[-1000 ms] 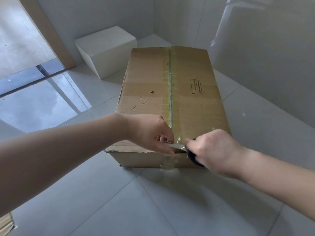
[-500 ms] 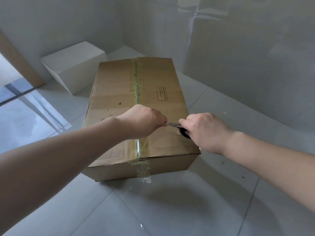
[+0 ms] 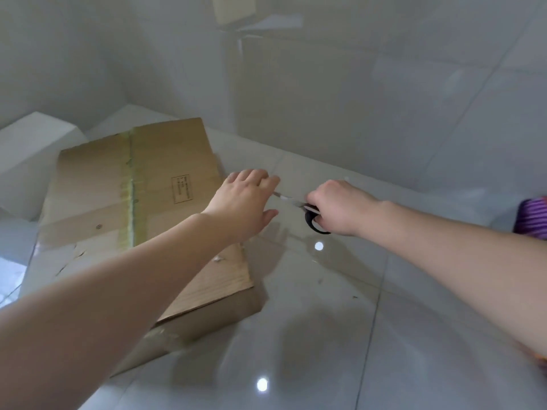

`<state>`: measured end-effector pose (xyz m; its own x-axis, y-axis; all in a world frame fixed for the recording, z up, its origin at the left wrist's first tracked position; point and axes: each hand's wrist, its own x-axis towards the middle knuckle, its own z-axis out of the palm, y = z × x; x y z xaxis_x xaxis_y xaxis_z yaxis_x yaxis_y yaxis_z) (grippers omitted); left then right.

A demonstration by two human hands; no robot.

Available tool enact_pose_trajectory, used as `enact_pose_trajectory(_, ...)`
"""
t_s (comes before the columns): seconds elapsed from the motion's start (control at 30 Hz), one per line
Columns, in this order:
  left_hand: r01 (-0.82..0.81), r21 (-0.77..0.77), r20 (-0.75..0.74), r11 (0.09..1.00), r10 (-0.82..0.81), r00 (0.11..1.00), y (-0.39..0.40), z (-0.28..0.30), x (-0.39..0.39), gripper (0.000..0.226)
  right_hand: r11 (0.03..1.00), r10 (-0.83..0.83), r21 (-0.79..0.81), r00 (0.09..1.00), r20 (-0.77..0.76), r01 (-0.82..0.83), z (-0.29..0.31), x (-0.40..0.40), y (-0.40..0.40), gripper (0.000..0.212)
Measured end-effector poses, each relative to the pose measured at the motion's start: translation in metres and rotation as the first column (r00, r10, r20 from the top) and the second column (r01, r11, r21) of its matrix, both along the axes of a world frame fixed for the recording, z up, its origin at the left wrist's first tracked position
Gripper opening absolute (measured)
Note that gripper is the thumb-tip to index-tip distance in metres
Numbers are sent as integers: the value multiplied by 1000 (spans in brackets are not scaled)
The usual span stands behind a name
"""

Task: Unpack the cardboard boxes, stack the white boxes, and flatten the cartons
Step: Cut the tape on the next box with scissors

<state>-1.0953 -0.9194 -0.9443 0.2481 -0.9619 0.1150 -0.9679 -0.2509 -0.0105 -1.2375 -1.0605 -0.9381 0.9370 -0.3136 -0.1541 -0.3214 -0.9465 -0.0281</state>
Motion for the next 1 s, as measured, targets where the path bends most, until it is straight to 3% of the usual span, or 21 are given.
enact_pose_trajectory(0.17,-37,133,-102,990,51,993,-47,-21,-20,44,957,-284,26,952,-118,289,-44,-21,-83,6)
enact_pose_trajectory(0.27,-39,192,-120,981,63,991,-67,-36,-29,40,894,-438,40,888,-139,447,-79,-30,-132,14)
enact_pose_trajectory(0.47,-48,249,-169,967,92,981,-106,-60,-42,38,748,-600,108,736,-313,655,-140,-41,-191,7)
enact_pose_trajectory(0.83,-44,368,-219,929,132,967,-124,-92,-52,37,549,-753,306,619,-224,778,-191,-31,-214,12)
enact_pose_trajectory(1.0,-37,383,-209,923,126,970,-121,-88,-48,38,564,-752,286,625,-208,775,-190,-31,-212,11)
